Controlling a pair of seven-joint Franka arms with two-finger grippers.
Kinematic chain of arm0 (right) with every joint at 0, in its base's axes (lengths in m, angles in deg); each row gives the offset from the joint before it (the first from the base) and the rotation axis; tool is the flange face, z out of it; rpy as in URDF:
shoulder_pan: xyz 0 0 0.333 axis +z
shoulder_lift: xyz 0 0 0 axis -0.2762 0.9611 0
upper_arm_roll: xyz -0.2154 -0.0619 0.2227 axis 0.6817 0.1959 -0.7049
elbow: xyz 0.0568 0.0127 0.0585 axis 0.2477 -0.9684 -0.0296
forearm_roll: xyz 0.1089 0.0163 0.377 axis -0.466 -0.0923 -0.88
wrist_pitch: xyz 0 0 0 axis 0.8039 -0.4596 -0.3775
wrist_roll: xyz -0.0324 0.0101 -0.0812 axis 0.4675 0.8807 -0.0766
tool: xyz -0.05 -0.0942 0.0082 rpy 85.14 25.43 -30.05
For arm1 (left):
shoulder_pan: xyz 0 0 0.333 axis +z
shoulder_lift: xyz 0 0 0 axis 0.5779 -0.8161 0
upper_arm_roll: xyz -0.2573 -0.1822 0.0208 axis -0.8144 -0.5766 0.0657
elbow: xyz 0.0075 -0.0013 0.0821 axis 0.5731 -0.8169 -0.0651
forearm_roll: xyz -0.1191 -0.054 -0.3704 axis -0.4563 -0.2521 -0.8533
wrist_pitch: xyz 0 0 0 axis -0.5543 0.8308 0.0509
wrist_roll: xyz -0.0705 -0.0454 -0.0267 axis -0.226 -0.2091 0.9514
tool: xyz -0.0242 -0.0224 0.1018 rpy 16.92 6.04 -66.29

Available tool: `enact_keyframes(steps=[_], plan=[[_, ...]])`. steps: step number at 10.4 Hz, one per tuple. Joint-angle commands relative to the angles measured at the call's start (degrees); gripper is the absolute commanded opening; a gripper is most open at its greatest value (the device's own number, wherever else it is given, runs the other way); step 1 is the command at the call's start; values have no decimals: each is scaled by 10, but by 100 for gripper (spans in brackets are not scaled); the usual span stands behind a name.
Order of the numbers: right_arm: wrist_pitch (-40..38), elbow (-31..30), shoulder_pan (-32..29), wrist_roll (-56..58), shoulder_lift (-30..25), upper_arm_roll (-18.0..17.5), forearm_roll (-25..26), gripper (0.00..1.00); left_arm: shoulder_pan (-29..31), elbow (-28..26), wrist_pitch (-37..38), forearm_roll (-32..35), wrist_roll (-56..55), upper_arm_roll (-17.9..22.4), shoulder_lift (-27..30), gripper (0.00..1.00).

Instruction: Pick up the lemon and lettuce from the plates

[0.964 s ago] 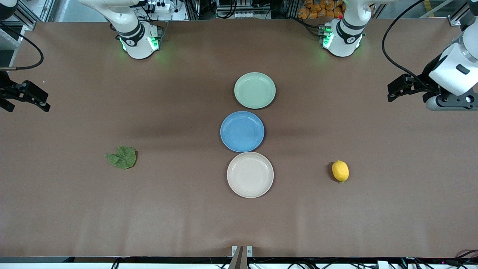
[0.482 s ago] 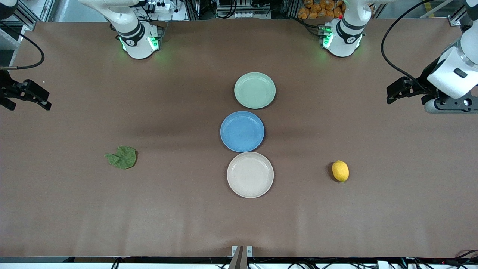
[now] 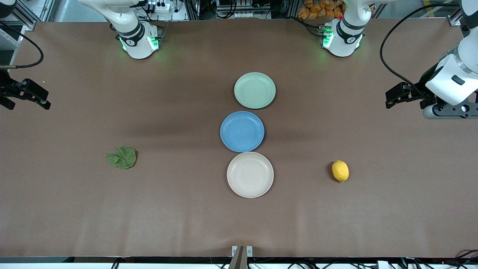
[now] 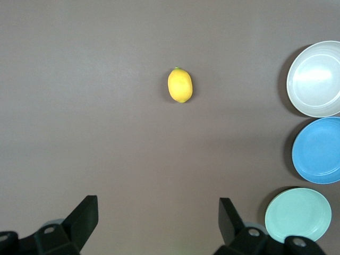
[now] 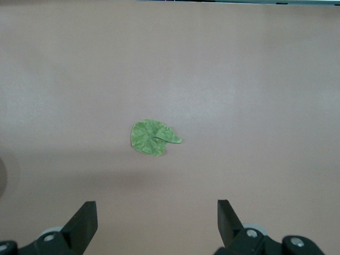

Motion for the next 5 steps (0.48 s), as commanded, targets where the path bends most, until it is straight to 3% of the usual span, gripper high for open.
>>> enact_keyframes(steps=[1, 5], plan=[[-14, 11, -3, 4, 2, -3, 7, 100, 9, -1, -5, -9, 14, -5, 3, 100], [-15, 11, -3, 3, 2, -3, 8, 100, 8, -1, -5, -5, 15, -5, 1, 100]])
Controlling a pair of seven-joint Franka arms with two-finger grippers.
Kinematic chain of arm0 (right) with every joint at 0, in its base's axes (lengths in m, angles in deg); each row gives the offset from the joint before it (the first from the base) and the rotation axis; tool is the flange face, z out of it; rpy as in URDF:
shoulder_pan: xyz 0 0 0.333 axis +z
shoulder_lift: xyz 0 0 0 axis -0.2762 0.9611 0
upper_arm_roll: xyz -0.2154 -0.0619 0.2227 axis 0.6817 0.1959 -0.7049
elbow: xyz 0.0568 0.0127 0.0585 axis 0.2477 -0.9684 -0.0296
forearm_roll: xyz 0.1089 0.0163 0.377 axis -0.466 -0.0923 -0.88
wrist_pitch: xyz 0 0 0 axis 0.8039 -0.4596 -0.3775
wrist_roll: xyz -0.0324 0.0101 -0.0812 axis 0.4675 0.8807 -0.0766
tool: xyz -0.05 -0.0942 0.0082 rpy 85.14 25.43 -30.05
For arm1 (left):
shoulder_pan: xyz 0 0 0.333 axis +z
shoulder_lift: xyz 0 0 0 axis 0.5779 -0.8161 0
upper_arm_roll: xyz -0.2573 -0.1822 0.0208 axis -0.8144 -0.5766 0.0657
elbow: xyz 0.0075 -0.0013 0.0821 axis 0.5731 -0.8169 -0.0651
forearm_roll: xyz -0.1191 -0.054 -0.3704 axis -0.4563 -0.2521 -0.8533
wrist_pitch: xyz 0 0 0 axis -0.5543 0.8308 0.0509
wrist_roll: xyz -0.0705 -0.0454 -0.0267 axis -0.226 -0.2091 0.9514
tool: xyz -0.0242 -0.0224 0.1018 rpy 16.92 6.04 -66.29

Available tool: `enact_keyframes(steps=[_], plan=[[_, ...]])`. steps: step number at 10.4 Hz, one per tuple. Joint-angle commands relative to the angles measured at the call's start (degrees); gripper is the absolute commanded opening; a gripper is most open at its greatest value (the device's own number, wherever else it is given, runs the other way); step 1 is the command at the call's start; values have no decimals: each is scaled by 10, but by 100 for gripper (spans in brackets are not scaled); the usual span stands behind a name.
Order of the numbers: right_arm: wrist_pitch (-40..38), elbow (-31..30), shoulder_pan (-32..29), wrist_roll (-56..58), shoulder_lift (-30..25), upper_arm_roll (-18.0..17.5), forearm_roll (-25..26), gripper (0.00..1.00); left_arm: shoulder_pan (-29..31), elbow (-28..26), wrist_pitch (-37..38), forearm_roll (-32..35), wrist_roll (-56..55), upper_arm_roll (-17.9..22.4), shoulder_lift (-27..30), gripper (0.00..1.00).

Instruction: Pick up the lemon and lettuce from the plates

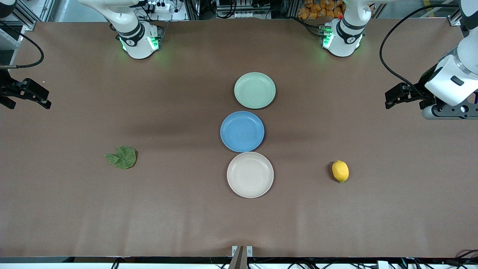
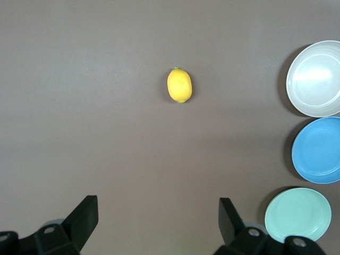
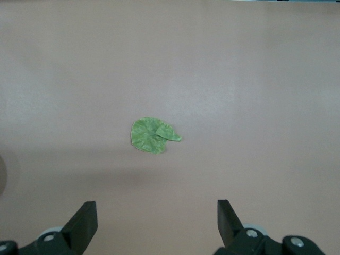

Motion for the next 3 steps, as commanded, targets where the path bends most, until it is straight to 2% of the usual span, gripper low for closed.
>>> enact_keyframes(steps=[1, 3], plan=[[-11, 11, -3, 4, 2, -3, 8, 100, 9, -2, -5, -5, 15, -4, 1, 100], [-14, 12, -4, 5, 2, -3, 8, 100, 9, -2, -5, -6, 15, -4, 0, 100]])
